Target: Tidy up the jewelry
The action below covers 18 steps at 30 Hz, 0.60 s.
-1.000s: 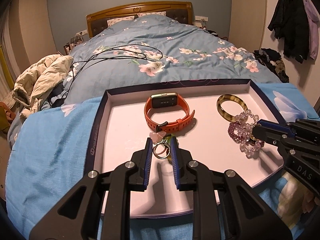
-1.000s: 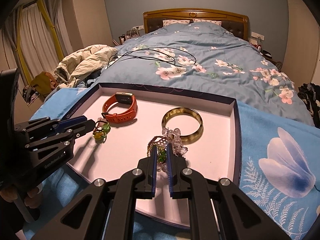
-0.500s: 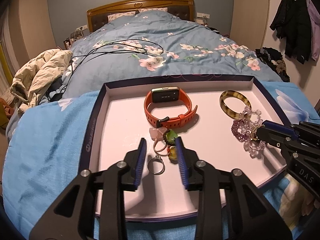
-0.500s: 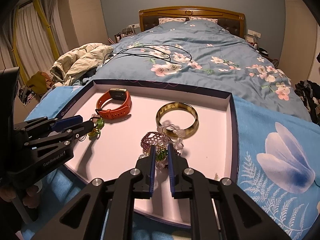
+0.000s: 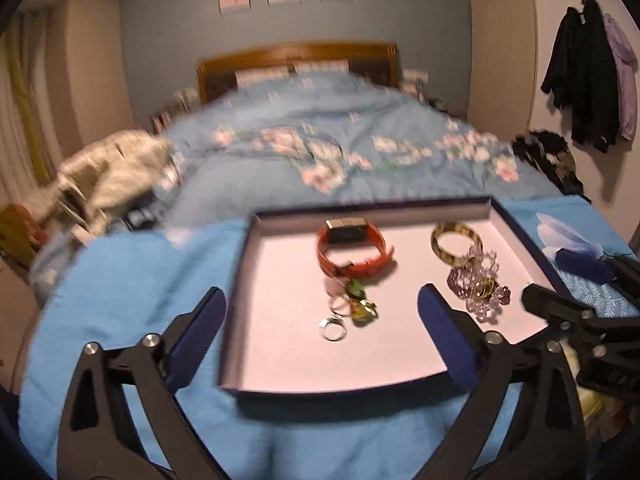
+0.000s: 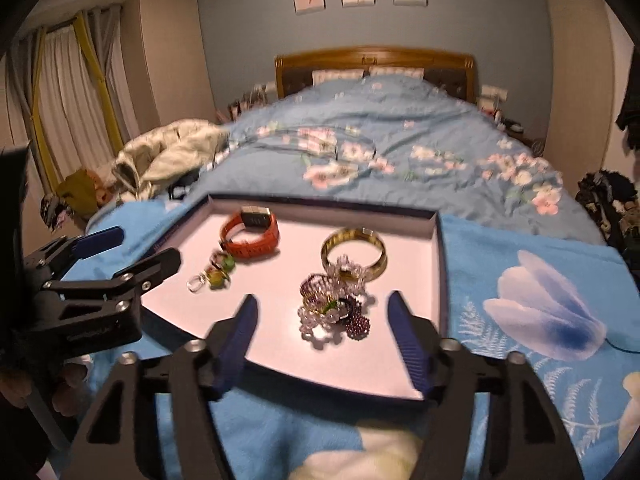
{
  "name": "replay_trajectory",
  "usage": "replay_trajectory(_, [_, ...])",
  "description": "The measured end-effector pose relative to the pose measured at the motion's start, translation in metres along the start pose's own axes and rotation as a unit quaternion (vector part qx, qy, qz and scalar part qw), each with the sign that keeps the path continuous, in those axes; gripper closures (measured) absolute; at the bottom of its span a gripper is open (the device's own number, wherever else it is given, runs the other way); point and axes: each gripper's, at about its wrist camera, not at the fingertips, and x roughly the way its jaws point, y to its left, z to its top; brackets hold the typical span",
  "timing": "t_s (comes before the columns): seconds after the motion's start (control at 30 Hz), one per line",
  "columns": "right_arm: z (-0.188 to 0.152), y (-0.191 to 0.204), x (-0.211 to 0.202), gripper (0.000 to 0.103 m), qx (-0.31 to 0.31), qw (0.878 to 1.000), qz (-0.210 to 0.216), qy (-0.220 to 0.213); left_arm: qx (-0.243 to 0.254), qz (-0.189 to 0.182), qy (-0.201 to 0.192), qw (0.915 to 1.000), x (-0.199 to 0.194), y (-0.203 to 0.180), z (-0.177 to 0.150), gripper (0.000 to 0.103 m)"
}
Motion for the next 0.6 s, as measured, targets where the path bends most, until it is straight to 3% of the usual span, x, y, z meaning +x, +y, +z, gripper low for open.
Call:
replay_trajectory(0.1, [-0.006, 0.010, -0.035, 0.009, -0.009, 0.998, -0.011, -0.056, -0.012, -0.002, -0.031, 0.9994, -0.037, 0.007, -0.007, 0.005])
replay_trajectory(0.13, [-0.008, 0.012, -0.044, 0.008, -0.014, 0.997, -0.009, -0.071, -0.013, 0.004, -0.037, 0.9992, -0.044, 0.008, -0.009, 0.005])
replay_trajectory(0.27, [-0.021, 0.025, -0.078, 0.007, -0.029, 0.993, -0.010, -0.113, -0.024, 0.012, -0.074, 0.9969, -0.083, 0.012, -0.018, 0.005])
replay_trajectory(0.6, [-0.052, 0.040, -0.128, 0.007, 0.003, 0.990, -0.010, -0.140, -0.044, 0.034, -0.107, 0.9927, -0.149, 0.020, -0.038, 0.005])
